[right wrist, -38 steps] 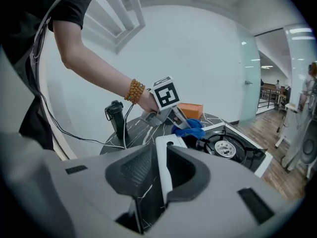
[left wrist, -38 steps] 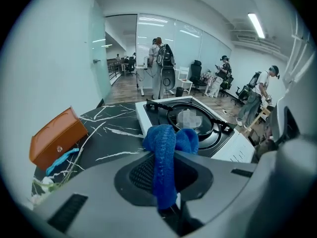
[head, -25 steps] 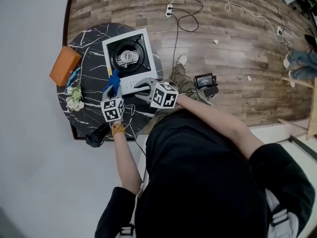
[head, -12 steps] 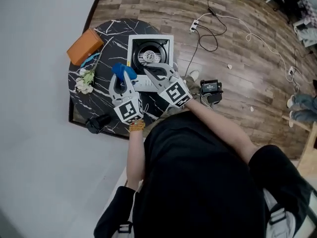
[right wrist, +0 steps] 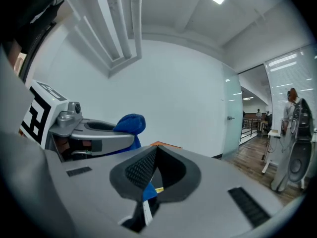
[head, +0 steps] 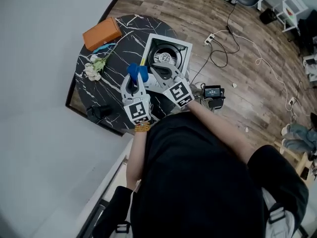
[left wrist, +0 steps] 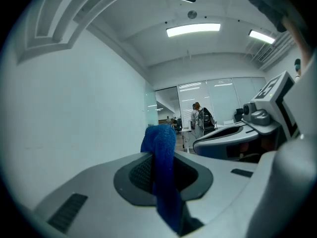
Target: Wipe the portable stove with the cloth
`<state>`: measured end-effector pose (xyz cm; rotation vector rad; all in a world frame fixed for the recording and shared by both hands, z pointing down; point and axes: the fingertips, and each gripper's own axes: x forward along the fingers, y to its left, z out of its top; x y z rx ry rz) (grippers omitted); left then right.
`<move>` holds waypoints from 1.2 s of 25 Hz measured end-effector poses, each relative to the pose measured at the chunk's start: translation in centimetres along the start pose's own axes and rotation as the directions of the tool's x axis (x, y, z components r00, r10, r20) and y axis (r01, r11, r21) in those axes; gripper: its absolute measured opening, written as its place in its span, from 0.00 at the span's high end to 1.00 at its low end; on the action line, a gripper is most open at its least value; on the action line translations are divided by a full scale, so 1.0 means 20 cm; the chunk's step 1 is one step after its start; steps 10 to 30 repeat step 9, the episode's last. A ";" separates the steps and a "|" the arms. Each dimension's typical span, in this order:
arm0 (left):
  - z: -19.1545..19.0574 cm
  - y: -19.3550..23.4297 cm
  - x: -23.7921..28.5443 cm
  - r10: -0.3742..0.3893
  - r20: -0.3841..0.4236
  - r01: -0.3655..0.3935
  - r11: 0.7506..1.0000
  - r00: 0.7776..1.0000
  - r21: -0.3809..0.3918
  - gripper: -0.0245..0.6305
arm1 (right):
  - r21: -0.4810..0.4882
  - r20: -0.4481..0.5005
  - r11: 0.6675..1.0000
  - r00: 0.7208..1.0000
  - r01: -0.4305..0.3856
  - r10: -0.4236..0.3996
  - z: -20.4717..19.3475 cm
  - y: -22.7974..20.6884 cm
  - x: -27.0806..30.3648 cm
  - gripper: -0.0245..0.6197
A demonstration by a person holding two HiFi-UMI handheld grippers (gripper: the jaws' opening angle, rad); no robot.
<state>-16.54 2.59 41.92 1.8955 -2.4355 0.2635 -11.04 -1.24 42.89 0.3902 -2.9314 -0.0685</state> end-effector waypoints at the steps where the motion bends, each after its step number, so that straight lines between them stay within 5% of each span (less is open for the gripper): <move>1: -0.01 0.01 -0.01 0.003 -0.006 -0.003 1.000 1.000 0.000 0.87 | 0.000 -0.001 1.000 1.000 -0.007 0.007 0.00 0.01 0.01 0.95; 30: -0.05 0.15 -0.03 0.049 -0.011 -0.049 0.999 0.999 -0.007 0.87 | -0.015 0.006 0.998 0.998 -0.059 0.059 0.02 0.09 0.13 0.95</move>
